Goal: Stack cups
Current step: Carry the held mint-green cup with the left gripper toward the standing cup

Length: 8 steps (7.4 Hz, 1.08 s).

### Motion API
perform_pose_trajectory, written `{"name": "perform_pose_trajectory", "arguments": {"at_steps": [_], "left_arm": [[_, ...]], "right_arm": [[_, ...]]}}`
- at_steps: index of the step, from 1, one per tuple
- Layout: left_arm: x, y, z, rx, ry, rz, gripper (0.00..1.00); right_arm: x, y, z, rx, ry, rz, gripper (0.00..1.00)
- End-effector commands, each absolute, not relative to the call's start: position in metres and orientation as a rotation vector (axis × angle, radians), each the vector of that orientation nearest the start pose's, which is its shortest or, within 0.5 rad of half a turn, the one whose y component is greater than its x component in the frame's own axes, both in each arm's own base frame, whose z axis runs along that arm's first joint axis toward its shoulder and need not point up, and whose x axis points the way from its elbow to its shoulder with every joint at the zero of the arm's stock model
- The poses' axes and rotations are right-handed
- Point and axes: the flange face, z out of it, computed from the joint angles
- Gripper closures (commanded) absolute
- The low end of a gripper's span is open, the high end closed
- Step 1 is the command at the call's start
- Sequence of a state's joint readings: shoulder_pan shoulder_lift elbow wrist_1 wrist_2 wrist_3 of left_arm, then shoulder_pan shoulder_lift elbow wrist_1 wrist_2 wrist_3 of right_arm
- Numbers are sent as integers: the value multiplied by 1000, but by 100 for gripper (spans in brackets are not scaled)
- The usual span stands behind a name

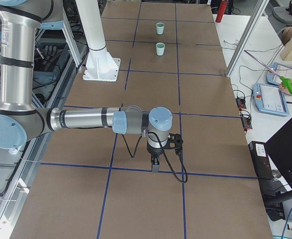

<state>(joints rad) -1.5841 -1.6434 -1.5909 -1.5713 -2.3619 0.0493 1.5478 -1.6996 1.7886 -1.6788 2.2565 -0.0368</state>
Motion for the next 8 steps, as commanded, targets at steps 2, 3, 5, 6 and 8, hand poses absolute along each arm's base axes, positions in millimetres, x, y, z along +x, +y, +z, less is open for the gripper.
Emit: {"name": "perform_pose_trajectory", "arguments": {"at_steps": [2,3,5,6,8], "left_arm": [[-37,-531,555,127,805,-1,0],[7,-529,529,78,820,-59,0],[94,-518,525,-10,842,-71,0],[113,-490,547,-10,868,-90,0],[164,-463,563,-13,920,-168,0]], "right_arm": [[60,-436,628,-13,-686,-51,0],[60,-436,628,-14,-686,-51,0],[60,-436,628,-14,-686,-51,0],[60,-436,628,-13,-686,-51,0],[60,-436,628,-14,-686,-51,0]]}}
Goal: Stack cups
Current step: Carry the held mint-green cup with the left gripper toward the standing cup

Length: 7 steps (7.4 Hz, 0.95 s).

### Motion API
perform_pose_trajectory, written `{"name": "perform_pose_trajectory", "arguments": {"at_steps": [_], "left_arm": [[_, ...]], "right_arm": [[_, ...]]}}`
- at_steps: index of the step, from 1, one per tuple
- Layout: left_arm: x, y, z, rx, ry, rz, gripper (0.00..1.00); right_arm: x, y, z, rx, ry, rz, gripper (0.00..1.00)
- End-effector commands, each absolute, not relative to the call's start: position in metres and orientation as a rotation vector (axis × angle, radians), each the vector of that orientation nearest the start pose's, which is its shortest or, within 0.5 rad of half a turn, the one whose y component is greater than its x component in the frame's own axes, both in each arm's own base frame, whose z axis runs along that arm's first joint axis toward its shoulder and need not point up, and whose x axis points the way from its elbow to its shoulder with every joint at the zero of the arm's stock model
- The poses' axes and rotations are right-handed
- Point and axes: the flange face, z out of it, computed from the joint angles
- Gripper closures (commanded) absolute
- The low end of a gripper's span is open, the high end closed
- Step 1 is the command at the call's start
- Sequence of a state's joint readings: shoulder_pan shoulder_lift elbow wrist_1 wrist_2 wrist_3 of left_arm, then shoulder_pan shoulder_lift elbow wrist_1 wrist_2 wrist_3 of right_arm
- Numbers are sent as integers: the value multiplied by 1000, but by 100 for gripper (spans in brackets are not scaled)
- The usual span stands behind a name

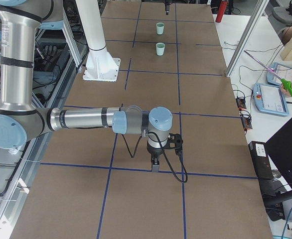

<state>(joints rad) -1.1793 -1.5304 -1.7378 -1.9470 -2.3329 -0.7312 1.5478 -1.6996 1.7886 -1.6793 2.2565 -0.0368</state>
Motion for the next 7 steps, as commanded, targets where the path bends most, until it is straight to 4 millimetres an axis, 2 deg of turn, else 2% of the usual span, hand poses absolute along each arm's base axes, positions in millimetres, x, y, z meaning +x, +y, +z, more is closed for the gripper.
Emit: {"name": "perform_pose_trajectory", "arguments": {"at_steps": [1,3,6,7], "left_arm": [[176,-460,572,-22,907,-160,0],[189,-457,582,-23,877,-147,0],[208,-450,583,-38,875,-106,0],[210,-449,582,-38,878,-98,13]], "right_arm": [[60,-436,628,-14,-686,-51,0],[60,-436,628,-13,-686,-51,0],[60,-436,628,-13,-686,-51,0],[60,-436,628,-13,-686,-51,0]]}}
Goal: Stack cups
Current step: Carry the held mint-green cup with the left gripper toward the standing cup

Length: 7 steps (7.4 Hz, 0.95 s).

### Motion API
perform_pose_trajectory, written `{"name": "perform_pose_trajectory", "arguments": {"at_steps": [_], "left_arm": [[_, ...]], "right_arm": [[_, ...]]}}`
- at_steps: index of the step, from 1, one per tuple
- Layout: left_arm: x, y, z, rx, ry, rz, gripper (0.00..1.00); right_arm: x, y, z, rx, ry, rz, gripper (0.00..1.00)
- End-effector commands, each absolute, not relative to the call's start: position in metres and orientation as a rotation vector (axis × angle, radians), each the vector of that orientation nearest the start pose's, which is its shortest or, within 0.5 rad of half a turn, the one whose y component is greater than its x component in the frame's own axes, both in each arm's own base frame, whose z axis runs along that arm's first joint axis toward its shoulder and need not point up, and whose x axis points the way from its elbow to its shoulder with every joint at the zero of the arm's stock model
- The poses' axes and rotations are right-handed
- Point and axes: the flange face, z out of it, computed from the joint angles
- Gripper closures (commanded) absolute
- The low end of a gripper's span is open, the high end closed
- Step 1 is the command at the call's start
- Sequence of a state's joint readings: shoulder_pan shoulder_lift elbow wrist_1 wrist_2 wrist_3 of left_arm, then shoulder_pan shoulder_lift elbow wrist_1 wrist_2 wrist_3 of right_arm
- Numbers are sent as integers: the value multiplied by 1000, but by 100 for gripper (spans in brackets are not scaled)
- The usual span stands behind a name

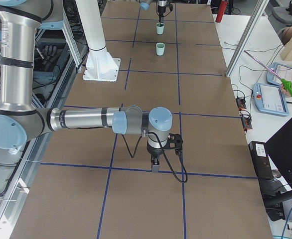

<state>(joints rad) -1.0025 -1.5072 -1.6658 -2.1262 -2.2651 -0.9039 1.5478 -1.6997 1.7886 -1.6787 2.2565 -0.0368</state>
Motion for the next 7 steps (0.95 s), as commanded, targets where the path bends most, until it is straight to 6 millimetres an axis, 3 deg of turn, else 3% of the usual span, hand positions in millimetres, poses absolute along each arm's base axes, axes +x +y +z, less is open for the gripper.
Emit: {"name": "perform_pose_trajectory", "arguments": {"at_steps": [1,2,4,5,7], "left_arm": [[210,-450,581,-34,878,-97,65],[210,-450,581,-35,877,-98,100],[208,-449,579,-38,880,-111,100],[205,-449,568,-22,894,-106,100],[195,-447,523,-13,904,-109,100]], "right_arm": [[60,-436,628,-13,-686,-51,0],[60,-436,628,-13,-686,-51,0],[60,-436,628,-13,-686,-50,0],[60,-436,628,-13,-686,-51,0],[60,-436,628,-13,-686,-51,0]]}}
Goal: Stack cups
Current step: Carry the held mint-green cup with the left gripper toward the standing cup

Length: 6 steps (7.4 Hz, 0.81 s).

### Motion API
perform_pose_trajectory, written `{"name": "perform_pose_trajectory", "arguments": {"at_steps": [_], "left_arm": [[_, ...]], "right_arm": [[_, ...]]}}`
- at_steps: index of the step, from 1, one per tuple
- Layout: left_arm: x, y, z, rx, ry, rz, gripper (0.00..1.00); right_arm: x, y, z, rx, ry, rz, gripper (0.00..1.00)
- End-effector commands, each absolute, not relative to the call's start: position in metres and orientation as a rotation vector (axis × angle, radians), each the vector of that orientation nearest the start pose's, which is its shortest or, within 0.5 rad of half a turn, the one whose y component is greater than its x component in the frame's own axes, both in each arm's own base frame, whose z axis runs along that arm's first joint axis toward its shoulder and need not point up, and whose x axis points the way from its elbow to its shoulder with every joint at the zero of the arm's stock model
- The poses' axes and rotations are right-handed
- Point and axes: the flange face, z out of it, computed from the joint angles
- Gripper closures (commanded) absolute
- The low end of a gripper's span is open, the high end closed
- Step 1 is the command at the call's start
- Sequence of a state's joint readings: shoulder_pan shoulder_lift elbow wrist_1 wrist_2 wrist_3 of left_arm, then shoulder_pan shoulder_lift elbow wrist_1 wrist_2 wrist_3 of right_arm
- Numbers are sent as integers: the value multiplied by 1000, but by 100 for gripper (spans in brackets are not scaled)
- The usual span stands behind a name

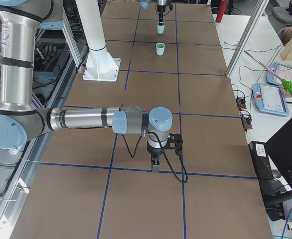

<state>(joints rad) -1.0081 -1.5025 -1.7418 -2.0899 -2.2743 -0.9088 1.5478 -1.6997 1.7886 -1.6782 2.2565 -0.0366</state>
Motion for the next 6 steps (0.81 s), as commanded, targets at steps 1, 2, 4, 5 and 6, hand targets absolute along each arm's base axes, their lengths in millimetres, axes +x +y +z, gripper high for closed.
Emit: {"name": "perform_pose_trajectory", "arguments": {"at_steps": [1,2,4,5,6], "left_arm": [[190,-447,490,-40,877,-126,100],[179,-448,453,-51,863,-155,100],[183,-477,369,-66,855,-206,100],[199,-493,319,-93,873,-289,100],[227,-488,296,-133,886,-317,100]], "right_arm": [[60,-436,628,-14,-686,-51,0],[60,-436,628,-13,-686,-51,0],[60,-436,627,-11,-686,-52,0],[60,-436,628,-13,-686,-51,0],[60,-436,628,-13,-686,-51,0]]}}
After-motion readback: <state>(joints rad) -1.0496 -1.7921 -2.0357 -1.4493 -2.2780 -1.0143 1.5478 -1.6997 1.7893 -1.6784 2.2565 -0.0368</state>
